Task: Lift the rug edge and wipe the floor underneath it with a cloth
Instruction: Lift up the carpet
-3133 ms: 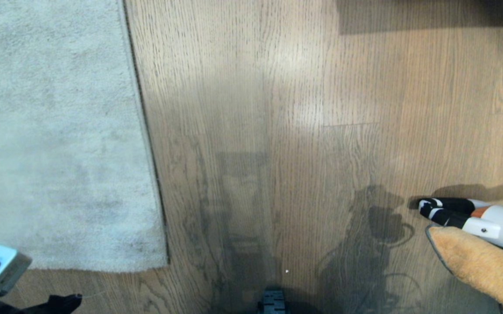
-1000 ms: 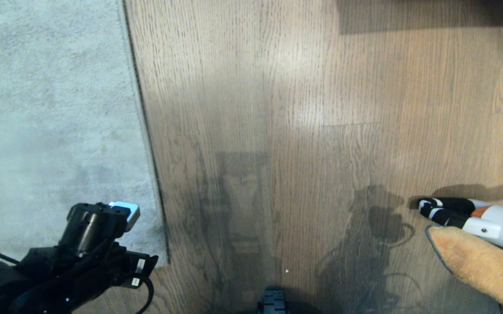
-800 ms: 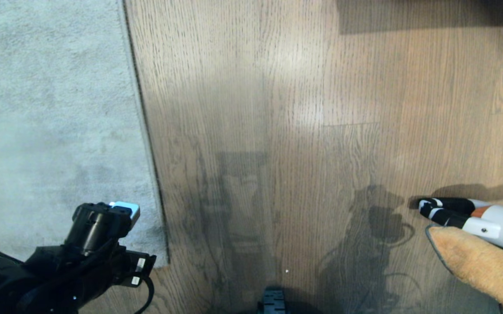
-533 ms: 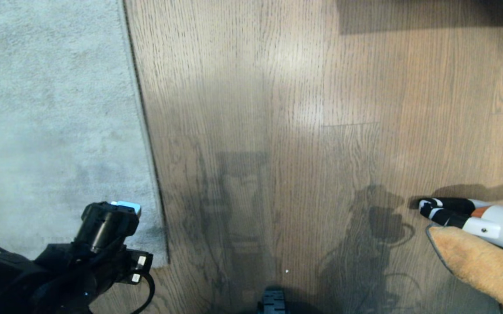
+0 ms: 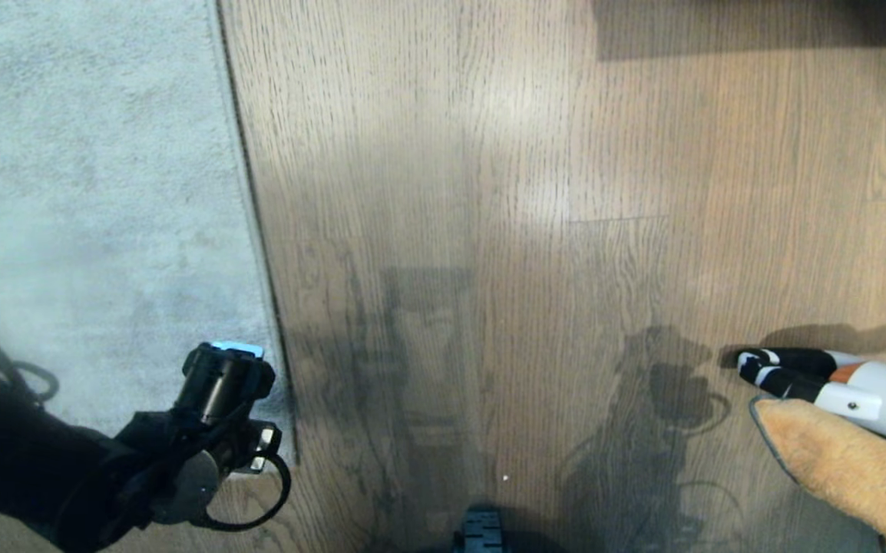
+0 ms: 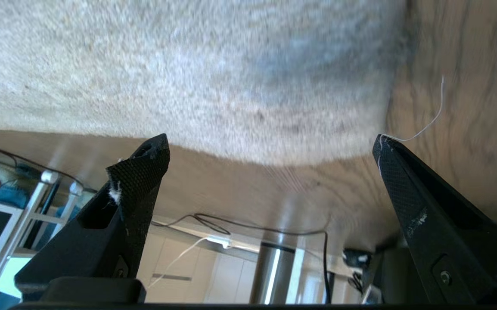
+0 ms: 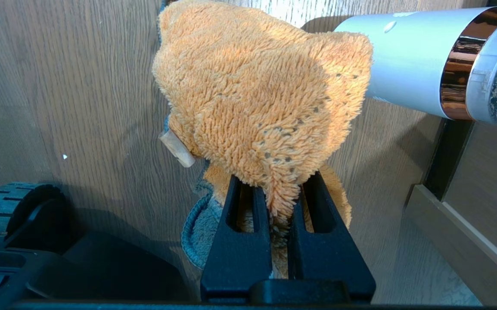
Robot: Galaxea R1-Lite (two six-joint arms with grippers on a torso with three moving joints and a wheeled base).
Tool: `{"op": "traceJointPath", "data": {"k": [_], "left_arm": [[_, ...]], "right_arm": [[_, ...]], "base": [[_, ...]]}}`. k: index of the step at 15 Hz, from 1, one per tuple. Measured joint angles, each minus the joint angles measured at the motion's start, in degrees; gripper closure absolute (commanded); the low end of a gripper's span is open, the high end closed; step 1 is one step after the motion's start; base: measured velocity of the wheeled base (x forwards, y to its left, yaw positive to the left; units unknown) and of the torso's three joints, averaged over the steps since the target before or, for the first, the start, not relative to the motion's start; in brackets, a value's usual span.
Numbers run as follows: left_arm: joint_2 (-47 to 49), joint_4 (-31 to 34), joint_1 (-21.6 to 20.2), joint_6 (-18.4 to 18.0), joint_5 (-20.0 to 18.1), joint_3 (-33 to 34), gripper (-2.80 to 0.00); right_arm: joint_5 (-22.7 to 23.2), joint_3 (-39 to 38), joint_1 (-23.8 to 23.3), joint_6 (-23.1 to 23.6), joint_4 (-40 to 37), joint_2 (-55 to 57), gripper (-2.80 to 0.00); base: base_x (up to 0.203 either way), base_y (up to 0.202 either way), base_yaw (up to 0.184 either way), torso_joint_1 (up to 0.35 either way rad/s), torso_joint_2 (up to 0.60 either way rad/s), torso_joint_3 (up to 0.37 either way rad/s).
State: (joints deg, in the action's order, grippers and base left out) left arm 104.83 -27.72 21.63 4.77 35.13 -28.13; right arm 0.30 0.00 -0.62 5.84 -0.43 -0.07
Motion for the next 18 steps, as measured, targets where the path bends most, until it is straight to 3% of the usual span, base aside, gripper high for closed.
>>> {"op": "traceJointPath", "data": {"k": [8, 18], "left_arm": [[5.6, -0.8, -0.1, -0.2, 4.2, -4.8, -2.80], [8.7, -1.0, -0.7, -0.4, 5.9, -6.5, -2.80]], "right_arm": [[0.0, 0.0, 0.2, 0.0, 0.0, 0.0, 0.00], [0.0, 0.0, 0.3, 0.0, 0.0, 0.0, 0.00]], "base": [[0.000, 0.000, 0.000, 0.000, 0.00, 0.000], [0.000, 0.000, 0.000, 0.000, 0.00, 0.000]]}}
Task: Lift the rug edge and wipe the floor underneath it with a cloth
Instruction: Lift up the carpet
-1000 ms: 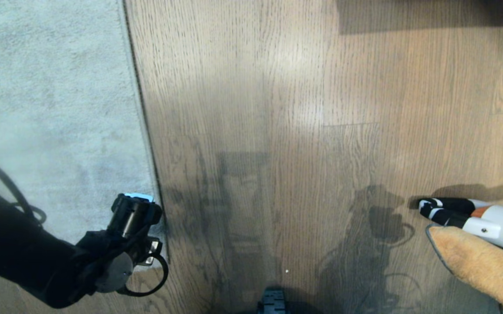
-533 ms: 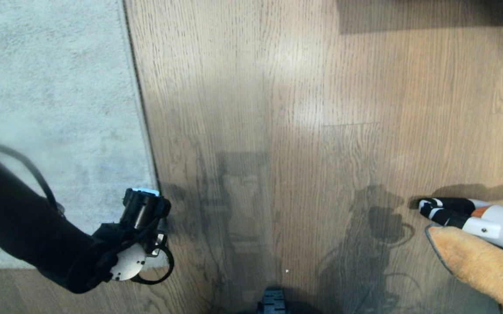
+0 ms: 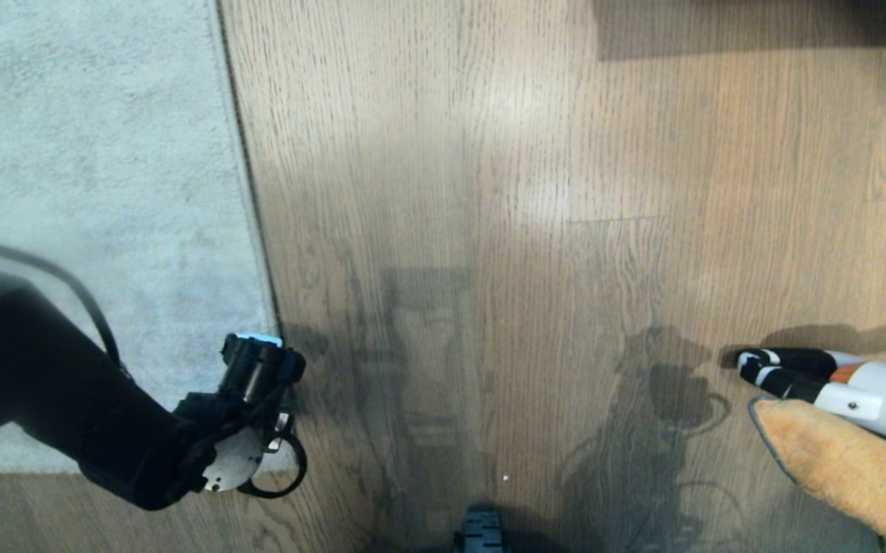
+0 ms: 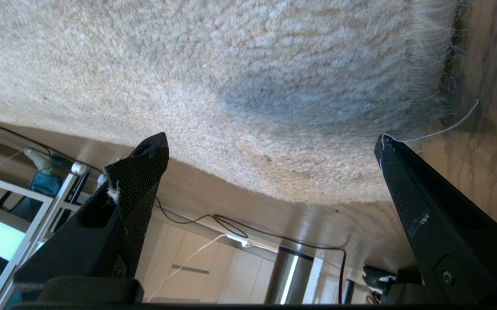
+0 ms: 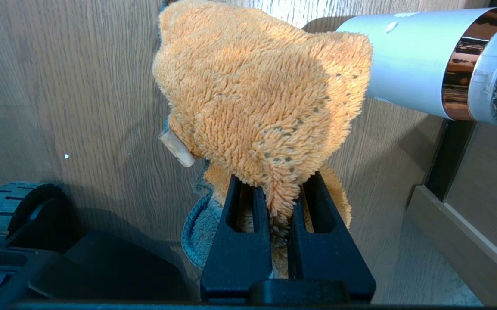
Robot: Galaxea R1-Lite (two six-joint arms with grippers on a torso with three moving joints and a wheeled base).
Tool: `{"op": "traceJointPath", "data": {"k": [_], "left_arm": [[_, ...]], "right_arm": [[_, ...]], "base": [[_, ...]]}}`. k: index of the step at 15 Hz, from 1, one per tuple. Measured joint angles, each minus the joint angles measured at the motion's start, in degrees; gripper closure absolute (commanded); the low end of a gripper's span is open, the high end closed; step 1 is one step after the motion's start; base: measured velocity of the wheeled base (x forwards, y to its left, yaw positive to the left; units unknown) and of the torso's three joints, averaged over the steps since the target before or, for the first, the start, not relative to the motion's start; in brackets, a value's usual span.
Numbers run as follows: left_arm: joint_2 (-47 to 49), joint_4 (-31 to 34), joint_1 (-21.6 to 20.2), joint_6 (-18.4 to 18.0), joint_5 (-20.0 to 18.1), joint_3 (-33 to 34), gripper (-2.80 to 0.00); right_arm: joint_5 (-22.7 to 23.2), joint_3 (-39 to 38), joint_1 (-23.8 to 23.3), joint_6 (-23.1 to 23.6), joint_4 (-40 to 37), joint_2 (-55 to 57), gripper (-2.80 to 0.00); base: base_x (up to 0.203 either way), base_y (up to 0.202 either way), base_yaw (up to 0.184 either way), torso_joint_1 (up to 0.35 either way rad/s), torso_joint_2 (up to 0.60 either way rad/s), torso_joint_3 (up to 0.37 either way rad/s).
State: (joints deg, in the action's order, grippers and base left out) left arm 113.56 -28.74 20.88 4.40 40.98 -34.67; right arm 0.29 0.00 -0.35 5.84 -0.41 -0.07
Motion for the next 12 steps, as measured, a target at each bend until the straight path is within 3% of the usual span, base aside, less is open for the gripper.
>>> {"op": "traceJointPath", "data": {"k": [12], "left_arm": [[2.1, 0.2, 0.5, -0.1, 0.8, -3.7, -2.80]], "right_arm": [[0.0, 0.0, 0.0, 0.0, 0.0, 0.0, 0.00]], "base": [[0.000, 0.000, 0.000, 0.000, 0.00, 0.000]]}}
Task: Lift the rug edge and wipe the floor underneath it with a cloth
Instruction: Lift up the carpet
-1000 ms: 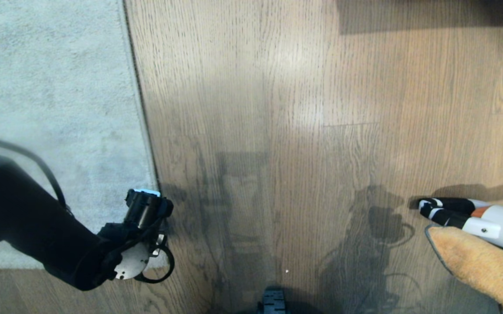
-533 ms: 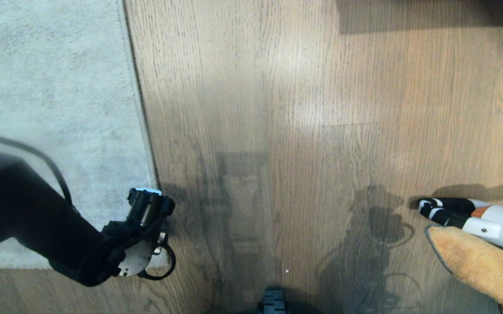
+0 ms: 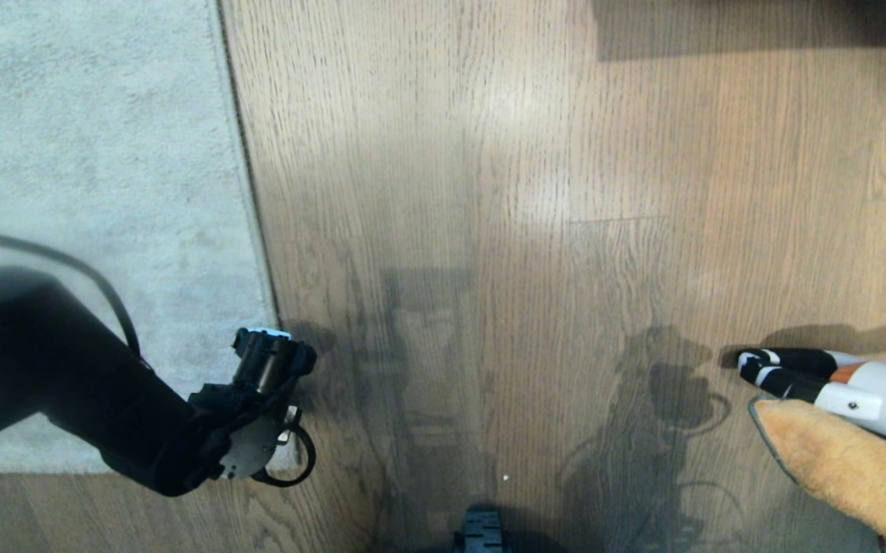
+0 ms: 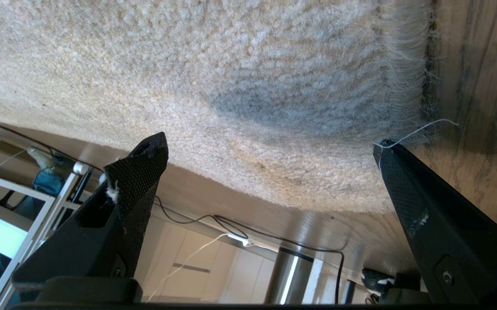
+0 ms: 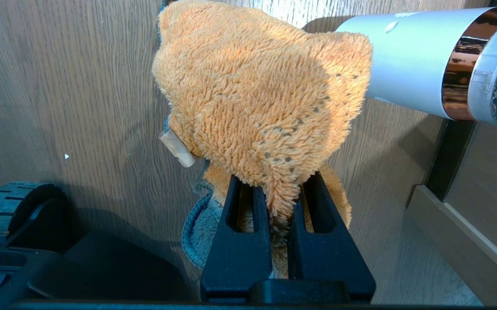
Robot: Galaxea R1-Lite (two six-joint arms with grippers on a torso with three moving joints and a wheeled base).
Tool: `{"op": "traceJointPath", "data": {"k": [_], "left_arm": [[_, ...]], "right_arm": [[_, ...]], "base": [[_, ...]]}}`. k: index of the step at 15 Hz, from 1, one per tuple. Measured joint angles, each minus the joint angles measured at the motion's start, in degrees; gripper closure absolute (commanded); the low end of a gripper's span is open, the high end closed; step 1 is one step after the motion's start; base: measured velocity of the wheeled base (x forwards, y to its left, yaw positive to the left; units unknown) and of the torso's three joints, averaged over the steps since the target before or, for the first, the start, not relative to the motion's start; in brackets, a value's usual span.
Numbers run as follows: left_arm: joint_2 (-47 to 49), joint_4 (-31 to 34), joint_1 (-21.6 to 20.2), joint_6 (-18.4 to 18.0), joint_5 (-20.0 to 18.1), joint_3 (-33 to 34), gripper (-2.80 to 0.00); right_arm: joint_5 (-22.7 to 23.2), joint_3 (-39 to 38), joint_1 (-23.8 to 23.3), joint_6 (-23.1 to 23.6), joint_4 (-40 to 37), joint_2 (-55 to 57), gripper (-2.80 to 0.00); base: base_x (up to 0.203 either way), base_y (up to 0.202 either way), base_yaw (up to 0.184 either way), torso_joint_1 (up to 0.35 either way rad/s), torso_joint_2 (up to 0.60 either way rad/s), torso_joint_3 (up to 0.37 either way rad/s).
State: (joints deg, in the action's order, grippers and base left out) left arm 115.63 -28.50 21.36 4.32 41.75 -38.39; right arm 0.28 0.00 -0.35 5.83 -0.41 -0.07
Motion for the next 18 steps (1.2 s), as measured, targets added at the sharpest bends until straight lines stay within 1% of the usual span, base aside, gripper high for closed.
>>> {"op": "traceJointPath", "data": {"k": [3, 4, 11, 15, 17, 18], "left_arm": [[0.2, -0.5, -1.1, -2.1, 0.6, -1.1, -2.80], [0.5, -0.9, -1.3, -2.2, 0.7, -1.5, -2.80], [1.4, -1.3, 0.4, -1.3, 0.6, -2.9, -2.80], [0.1, -1.7, 1.6, 0.3, 0.6, -1.6, -2.80], [-1.3, -0.6, 2.8, 2.4, 0.0, -1.7, -2.80], [-2.0, 1.0, 3.0, 3.5, 0.0, -1.3, -2.80]], "right_arm": [[0.0, 0.0, 0.0, 0.0, 0.0, 0.0, 0.00], [0.0, 0.0, 0.0, 0.0, 0.0, 0.0, 0.00], [0.0, 0.0, 0.0, 0.0, 0.0, 0.0, 0.00], [0.0, 0.0, 0.0, 0.0, 0.0, 0.0, 0.00], [0.0, 0.0, 0.0, 0.0, 0.0, 0.0, 0.00], [0.0, 0.0, 0.0, 0.0, 0.0, 0.0, 0.00]], "base": [[0.000, 0.000, 0.000, 0.000, 0.00, 0.000], [0.000, 0.000, 0.000, 0.000, 0.00, 0.000], [0.000, 0.000, 0.000, 0.000, 0.00, 0.000], [0.000, 0.000, 0.000, 0.000, 0.00, 0.000], [0.000, 0.000, 0.000, 0.000, 0.00, 0.000], [0.000, 0.000, 0.000, 0.000, 0.00, 0.000]]}}
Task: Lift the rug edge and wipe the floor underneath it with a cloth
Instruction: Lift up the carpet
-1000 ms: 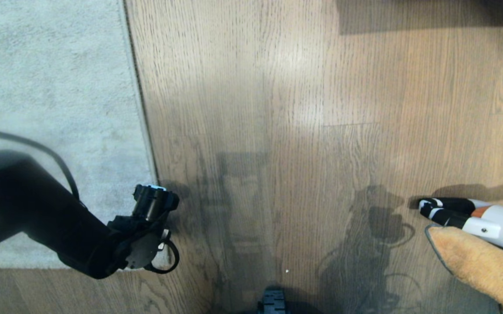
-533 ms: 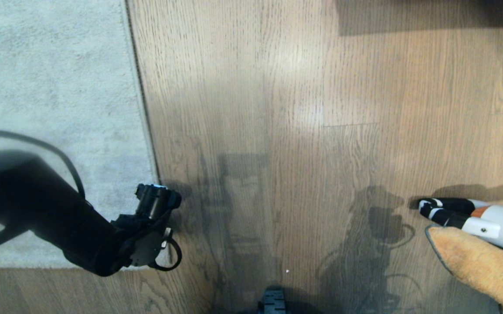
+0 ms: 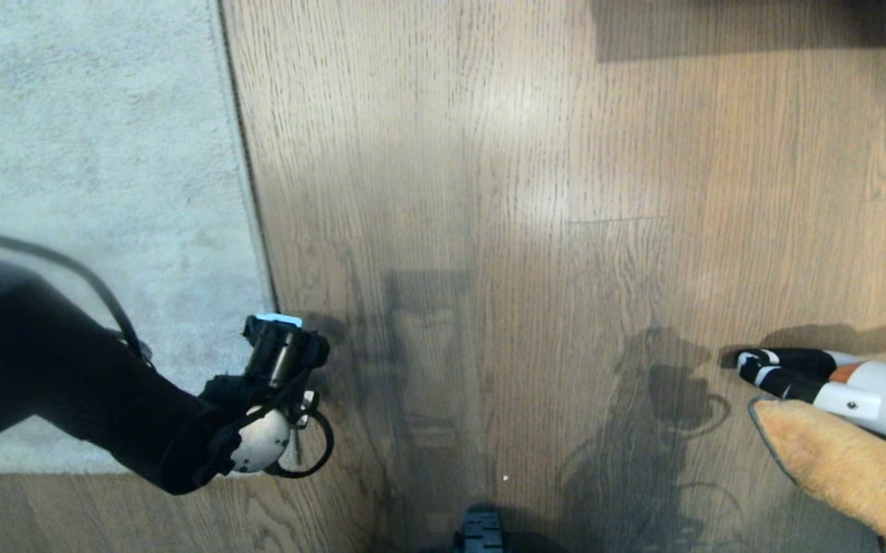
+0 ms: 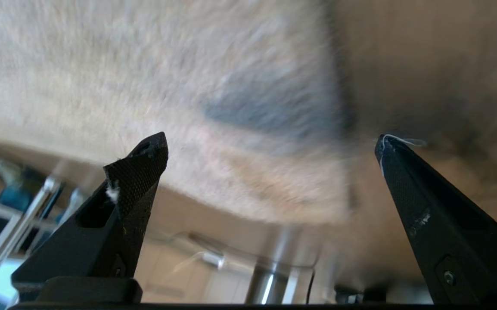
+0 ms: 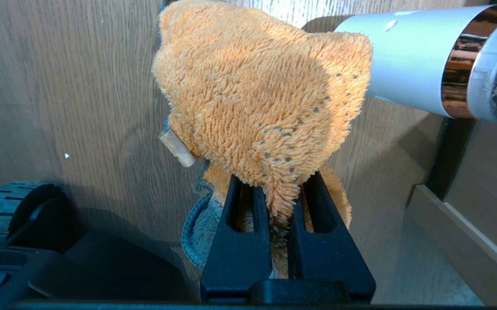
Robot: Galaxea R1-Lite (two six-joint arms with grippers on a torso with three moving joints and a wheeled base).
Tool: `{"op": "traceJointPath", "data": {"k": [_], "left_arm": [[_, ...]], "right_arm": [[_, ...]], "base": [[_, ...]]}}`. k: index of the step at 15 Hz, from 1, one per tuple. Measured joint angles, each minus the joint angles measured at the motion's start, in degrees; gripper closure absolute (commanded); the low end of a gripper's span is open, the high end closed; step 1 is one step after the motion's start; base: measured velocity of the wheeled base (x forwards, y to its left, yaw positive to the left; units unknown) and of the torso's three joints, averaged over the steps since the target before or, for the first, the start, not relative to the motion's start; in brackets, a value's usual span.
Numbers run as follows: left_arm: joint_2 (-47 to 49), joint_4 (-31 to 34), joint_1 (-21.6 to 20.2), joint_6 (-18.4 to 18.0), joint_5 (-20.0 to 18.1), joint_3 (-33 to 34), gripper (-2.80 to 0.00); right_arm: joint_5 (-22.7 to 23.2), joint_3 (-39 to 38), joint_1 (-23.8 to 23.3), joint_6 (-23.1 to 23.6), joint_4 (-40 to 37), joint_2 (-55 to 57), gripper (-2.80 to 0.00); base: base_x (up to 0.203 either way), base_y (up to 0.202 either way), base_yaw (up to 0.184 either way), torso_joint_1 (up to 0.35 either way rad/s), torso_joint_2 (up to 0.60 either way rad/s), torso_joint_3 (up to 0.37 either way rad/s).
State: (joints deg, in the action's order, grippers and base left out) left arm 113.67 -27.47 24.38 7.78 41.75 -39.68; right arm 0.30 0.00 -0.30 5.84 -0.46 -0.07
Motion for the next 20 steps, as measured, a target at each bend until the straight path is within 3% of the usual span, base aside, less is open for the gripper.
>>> {"op": "traceJointPath", "data": {"k": [7, 11, 20], "left_arm": [[-1.0, 1.9, 0.4, -0.3, 0.5, -0.3, -2.80], [-0.8, 2.1, -2.0, -2.7, 0.7, 0.6, -2.80], [-0.8, 2.2, -6.0, -4.4, 0.7, 2.5, -2.80]], "right_arm": [[0.0, 0.0, 0.0, 0.0, 0.0, 0.0, 0.00], [0.0, 0.0, 0.0, 0.0, 0.0, 0.0, 0.00], [0.0, 0.0, 0.0, 0.0, 0.1, 0.0, 0.00]], "base": [[0.000, 0.000, 0.000, 0.000, 0.00, 0.000], [0.000, 0.000, 0.000, 0.000, 0.00, 0.000], [0.000, 0.000, 0.000, 0.000, 0.00, 0.000]]}}
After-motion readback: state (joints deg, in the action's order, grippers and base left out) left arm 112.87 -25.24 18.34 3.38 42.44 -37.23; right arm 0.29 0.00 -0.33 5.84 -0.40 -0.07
